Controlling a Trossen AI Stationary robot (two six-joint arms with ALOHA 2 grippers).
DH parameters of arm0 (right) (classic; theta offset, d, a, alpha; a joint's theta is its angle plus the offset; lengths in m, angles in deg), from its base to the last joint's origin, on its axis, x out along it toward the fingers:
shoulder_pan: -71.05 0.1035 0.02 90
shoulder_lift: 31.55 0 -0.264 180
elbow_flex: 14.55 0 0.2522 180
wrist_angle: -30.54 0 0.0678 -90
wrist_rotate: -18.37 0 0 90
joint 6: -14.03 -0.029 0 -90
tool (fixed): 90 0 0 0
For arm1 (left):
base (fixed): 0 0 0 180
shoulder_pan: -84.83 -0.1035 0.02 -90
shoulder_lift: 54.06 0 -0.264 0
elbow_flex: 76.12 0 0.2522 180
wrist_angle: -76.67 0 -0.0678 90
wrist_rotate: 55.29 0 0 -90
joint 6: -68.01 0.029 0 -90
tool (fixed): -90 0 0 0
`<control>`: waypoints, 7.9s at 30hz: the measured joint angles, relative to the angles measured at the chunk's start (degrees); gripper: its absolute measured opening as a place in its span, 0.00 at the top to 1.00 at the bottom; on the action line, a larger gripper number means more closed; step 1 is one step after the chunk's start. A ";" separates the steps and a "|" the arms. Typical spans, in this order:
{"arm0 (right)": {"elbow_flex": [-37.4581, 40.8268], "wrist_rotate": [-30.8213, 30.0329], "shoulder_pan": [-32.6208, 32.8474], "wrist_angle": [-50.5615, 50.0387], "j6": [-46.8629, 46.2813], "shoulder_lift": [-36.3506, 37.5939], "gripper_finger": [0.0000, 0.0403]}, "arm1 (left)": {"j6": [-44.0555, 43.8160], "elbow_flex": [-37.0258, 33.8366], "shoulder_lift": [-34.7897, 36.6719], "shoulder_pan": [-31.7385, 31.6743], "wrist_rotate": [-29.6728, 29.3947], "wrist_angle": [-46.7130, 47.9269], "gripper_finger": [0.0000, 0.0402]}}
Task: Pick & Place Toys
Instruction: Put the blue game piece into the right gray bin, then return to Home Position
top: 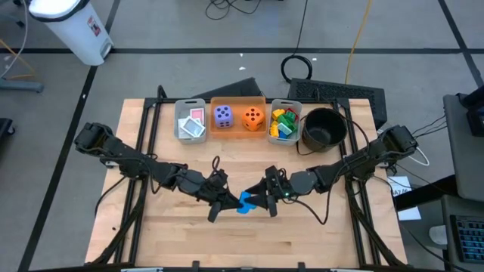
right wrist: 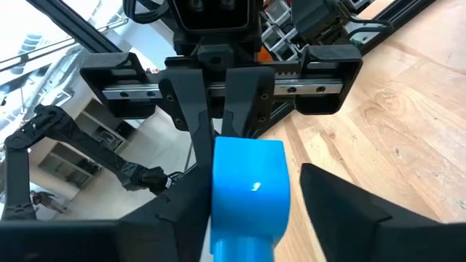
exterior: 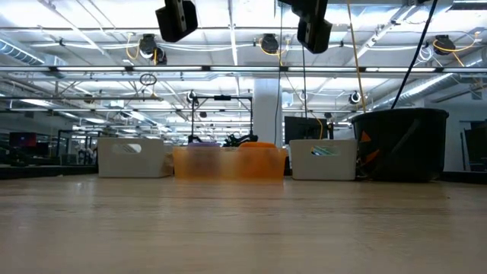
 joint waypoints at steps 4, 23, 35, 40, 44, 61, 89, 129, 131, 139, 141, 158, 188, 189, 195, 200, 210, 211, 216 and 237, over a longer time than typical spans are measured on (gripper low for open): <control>-0.07 0.00 0.01 -0.50 0.11 0.00 0.60 | 0.00 0.00 -0.04 -0.11 -0.14 0.15 1.00; -0.09 2.32 -0.05 -1.05 -0.30 0.04 0.69 | -0.98 0.00 -0.11 -1.64 2.95 -0.23 0.96; -0.09 2.42 -1.38 1.66 0.74 0.09 0.69 | -3.80 -0.04 0.74 -7.62 16.90 -4.03 0.64; -0.07 4.48 -4.44 1.17 2.63 1.54 0.69 | -5.42 -0.04 3.66 -12.37 24.16 -0.10 0.58; 0.09 7.08 -8.36 -2.72 3.27 4.28 0.69 | -1.89 -0.04 8.09 -16.90 25.97 7.67 0.57; 0.04 8.57 -32.68 -20.27 9.02 20.73 0.69 | 13.78 0.13 22.27 -41.43 26.21 19.51 0.57; -27.71 20.35 -54.15 -74.65 30.55 -3.43 0.69 | 12.08 0.04 23.12 -54.32 33.22 20.78 0.57; -22.21 9.81 -50.61 -84.13 35.40 -7.46 0.69 | 11.92 0.02 23.08 -55.08 34.82 25.44 0.57; -22.21 9.81 -50.63 -84.22 35.56 -7.90 0.69 | 11.96 0.02 23.08 -55.08 34.93 25.52 0.57; -22.21 9.84 -50.63 -84.02 35.80 -8.24 0.61 | 12.04 0.02 23.08 -55.08 34.91 25.69 0.57; -22.21 9.84 -50.63 -84.04 35.78 -8.24 0.58 | 12.16 0.02 23.08 -55.08 34.91 25.74 0.57; -22.21 10.03 -50.76 -78.96 35.73 0.41 0.40 | 11.78 -0.02 26.56 -60.80 39.61 17.87 0.57; 2.77 3.49 -40.47 -12.86 35.95 32.85 0.56 | 15.63 -10.59 60.06 -80.33 23.95 30.41 0.57; 3.67 2.01 -39.07 -11.39 36.87 32.08 0.56 | 13.49 -13.01 60.04 -79.42 23.21 27.11 0.57; 5.57 -4.30 -33.23 -11.21 40.68 29.16 0.58 | 10.66 -23.54 60.03 -72.50 16.57 21.13 0.57; 8.48 -5.23 -31.61 -10.83 40.32 31.11 0.59 | 13.08 -25.64 60.24 -67.21 15.98 21.54 0.57; 23.44 -10.93 -29.50 -1.74 36.76 40.23 0.62 | 16.37 -25.70 60.75 -62.35 10.25 30.59 0.57; 24.66 -11.29 -29.46 -1.93 36.93 41.60 0.63 | 16.60 -25.70 61.20 -62.36 10.25 31.51 0.57; 28.56 -11.45 -29.50 -5.94 37.84 47.82 0.65 | 16.83 -25.79 65.98 -62.38 10.02 35.40 0.57; 40.93 -13.41 -29.74 -7.38 34.01 60.70 0.68 | 7.63 -40.31 79.73 -62.39 2.79 25.70 0.57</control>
